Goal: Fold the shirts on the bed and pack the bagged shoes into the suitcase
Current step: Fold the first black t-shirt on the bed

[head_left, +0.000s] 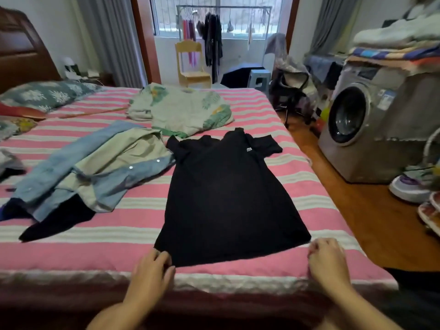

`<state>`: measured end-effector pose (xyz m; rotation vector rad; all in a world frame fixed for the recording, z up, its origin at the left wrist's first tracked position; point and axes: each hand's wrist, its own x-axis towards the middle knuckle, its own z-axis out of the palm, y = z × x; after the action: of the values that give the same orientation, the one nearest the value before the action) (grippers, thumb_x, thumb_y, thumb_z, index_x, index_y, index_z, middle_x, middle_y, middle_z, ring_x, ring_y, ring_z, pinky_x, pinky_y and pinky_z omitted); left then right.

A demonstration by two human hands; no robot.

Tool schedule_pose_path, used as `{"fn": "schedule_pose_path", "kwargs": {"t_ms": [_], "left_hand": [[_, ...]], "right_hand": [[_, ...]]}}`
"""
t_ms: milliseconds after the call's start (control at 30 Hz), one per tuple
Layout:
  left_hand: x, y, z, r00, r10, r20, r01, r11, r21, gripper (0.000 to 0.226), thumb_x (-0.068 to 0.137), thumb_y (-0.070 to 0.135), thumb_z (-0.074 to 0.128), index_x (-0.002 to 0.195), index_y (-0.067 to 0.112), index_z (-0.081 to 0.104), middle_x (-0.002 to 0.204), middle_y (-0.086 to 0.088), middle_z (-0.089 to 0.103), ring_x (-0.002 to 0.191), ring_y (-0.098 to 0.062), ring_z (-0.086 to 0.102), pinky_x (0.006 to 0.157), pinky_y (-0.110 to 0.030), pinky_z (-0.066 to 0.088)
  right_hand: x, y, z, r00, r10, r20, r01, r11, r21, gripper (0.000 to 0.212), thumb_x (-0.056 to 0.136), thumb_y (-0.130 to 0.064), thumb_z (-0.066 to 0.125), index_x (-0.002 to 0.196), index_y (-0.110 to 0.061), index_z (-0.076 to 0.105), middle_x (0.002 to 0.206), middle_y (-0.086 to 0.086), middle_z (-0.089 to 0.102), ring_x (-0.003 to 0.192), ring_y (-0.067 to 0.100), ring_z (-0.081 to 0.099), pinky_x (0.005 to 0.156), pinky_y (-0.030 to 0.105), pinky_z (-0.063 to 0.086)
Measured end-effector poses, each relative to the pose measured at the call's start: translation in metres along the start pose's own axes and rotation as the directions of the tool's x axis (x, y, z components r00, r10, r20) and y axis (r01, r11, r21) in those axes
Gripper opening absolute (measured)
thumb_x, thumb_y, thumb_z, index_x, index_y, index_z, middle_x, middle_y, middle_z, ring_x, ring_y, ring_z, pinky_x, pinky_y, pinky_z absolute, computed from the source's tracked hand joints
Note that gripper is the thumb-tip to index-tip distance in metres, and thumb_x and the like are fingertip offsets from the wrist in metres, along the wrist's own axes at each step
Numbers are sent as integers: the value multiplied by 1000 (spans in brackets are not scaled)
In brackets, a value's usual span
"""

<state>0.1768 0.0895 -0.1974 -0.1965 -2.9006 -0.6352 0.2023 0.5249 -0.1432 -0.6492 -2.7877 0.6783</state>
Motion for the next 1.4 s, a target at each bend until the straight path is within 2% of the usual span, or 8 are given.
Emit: {"fn": "schedule_pose_path", "kwargs": {"t_ms": [233,400,533,700,833,967,1167,1400], "left_hand": [[27,2,-23,956,-40,290,31,999,33,54,88,39,72,137,29,54,132,6,47,123,-16,46,97,-34,48],[20,-1,-23,979,-38,202,37,999,7,37,93,36,68,129,28,66,128,9,58,118,-18,57,93,-35,49],[20,-4,-18,990,-123,69,124,992,-1,21,98,33,64,114,25,75,109,2,70,99,-26,66,75,-34,46],[19,12,-1,952,-306,-23,303,949,-85,25,94,25,65,117,15,66,115,-9,53,104,-32,56,85,-42,49],[18,28,4,772,-635,32,608,721,-332,32,90,27,66,118,17,55,124,-17,47,106,-40,53,93,-49,49],[12,36,-3,788,-604,120,498,510,-701,44,92,6,65,134,16,56,121,-7,63,110,-31,62,89,-40,49],[5,42,-5,690,-675,261,486,166,-858,47,88,-9,58,123,22,65,108,-19,71,78,-23,60,62,-31,47],[11,42,-30,888,-457,60,339,561,-755,41,88,17,79,124,21,58,122,0,62,108,-10,63,92,-28,52]], "right_hand": [[38,-30,15,873,-341,349,454,831,-322,53,90,-16,63,142,-22,53,151,4,43,136,31,39,110,43,40],[61,-20,3,904,-322,281,402,864,-304,34,89,-4,51,118,-18,62,114,10,62,98,37,61,69,38,47],[65,-22,-5,998,-60,23,55,984,168,9,90,-1,56,95,-8,54,90,13,62,83,36,57,61,38,34],[48,-6,-13,942,-301,146,311,949,-53,45,90,0,51,129,-21,60,104,5,55,96,36,58,71,38,43],[57,-4,-19,932,-280,230,342,889,-305,38,98,-17,47,133,-25,60,107,6,54,97,37,60,73,42,50],[57,-11,-15,928,-347,132,369,826,-426,21,88,-18,62,109,-14,59,101,5,44,81,33,50,59,38,46],[61,-11,3,693,-660,292,684,471,-557,44,50,1,89,91,-7,75,110,19,65,108,44,56,73,50,54],[63,-27,-24,951,-220,-216,194,972,-134,16,89,-5,45,94,0,60,90,24,63,82,42,52,67,45,40]]}}
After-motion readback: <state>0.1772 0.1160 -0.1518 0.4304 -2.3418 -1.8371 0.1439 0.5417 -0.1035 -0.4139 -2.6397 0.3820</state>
